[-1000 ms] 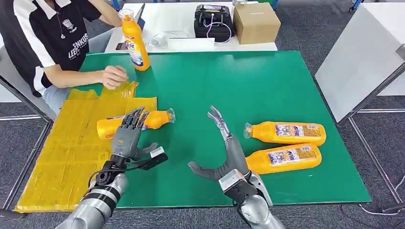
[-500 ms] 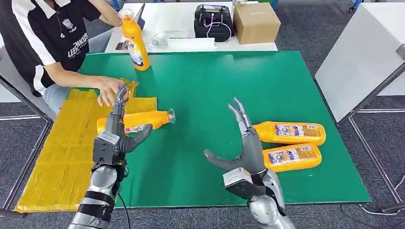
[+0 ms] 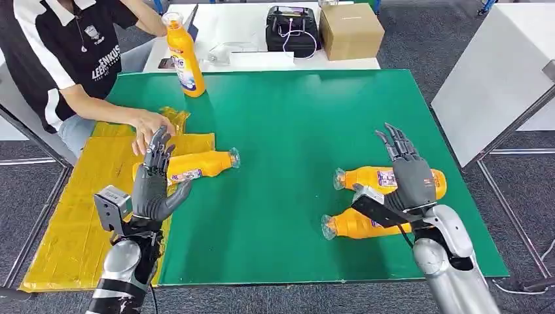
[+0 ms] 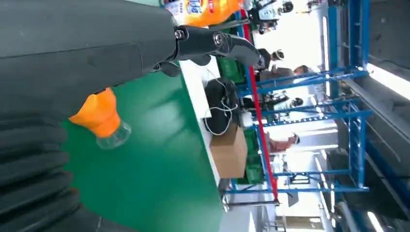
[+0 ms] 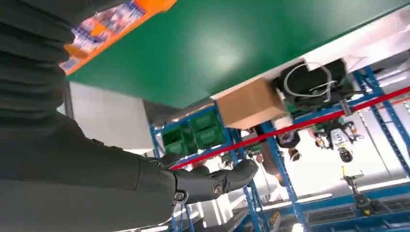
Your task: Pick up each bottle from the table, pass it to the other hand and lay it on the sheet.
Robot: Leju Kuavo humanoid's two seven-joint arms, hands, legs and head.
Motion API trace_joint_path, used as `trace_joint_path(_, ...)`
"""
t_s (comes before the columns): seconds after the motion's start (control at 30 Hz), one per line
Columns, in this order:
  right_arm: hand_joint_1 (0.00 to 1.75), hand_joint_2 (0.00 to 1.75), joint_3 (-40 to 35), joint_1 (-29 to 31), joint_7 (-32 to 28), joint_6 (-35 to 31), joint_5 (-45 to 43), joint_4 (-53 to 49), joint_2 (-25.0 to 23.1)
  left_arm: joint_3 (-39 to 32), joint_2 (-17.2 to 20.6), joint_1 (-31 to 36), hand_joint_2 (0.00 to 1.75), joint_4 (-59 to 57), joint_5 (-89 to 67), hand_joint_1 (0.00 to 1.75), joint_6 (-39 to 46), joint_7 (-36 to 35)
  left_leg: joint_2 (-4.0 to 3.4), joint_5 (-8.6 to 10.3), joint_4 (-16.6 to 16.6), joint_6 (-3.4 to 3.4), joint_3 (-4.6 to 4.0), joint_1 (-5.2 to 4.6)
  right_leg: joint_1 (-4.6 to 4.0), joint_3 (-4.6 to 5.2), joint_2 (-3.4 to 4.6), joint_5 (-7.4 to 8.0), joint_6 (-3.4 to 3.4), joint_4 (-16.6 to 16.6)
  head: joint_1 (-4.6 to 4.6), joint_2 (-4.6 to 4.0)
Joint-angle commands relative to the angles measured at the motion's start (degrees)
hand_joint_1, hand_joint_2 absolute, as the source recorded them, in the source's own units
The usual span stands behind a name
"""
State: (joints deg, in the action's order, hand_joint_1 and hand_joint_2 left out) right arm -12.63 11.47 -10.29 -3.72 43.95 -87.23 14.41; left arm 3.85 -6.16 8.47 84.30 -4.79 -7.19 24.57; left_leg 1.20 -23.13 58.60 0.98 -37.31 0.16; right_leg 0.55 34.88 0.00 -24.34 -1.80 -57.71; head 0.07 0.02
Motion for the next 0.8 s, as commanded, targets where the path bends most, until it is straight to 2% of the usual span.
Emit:
trace_joint_path(0.03, 0.0, 1.75, 0.69, 10.83, 5.76, 9.12, -4.25, 14.77, 11.61, 2.84, 3.92, 2.77, 1.75, -5.52, -2.85, 0.0, -0.63, -1.49, -0.04, -0.08, -0.03, -0.04, 0.28, 0.03, -0.04, -0.31, -0.04, -0.08, 0.04, 0.07, 0.0, 0.0)
trace_joint_path(0.07, 0.0, 1.75, 0.75, 14.72, 4.89, 11.56, -4.96, 20.0, 13.95, 3.51, 4.6, 3.51, 1.75, -6.89, -3.47, 0.0, -1.27, -1.57, 0.0, -0.03, -0.01, 0.0, 0.17, -0.01, 0.01, -0.17, -0.05, -0.05, 0.01, 0.03, 0.0, 0.0)
trace_joint_path(0.13, 0.0, 1.75, 0.45, 20.11, 3.05, 14.45, -5.62, 27.36, 15.67, 4.34, 5.03, 4.81, 1.75, -9.25, -3.95, 0.0, -2.08, -1.46, -0.12, -0.02, 0.03, 0.04, 0.21, -0.03, 0.02, -0.2, 0.05, 0.0, -0.03, 0.03, -0.02, 0.0)
trace_joint_path(0.27, 0.0, 1.75, -2.46, 24.95, 3.72, 15.32, -3.51, 34.46, 14.46, 5.93, 4.22, 5.99, 1.75, -11.41, -3.71, 0.0, -3.27, -1.07, -0.12, 0.03, -0.04, 0.06, 0.17, -0.03, 0.03, -0.2, 0.07, 0.05, -0.04, 0.09, 0.02, 0.0)
trace_joint_path(0.43, 0.0, 1.75, -4.59, 27.35, 3.6, 16.08, -4.41, 38.4, 13.61, 7.04, 3.47, 7.19, 1.75, -13.19, -3.02, 0.0, -3.52, -1.04, -0.09, 0.04, -0.05, 0.1, 0.28, -0.04, 0.03, -0.35, 0.03, 0.08, -0.1, 0.14, 0.04, 0.0)
trace_joint_path(0.8, 0.0, 1.75, -9.51, 28.18, 2.7, 15.71, -5.32, 44.51, 12.38, 8.41, 2.72, 8.88, 1.75, -15.57, -1.48, 0.0, -3.57, -0.96, -0.09, 0.03, -0.01, 0.12, 0.25, -0.04, 0.01, -0.3, 0.05, 0.08, -0.12, 0.11, 0.0, 0.0)
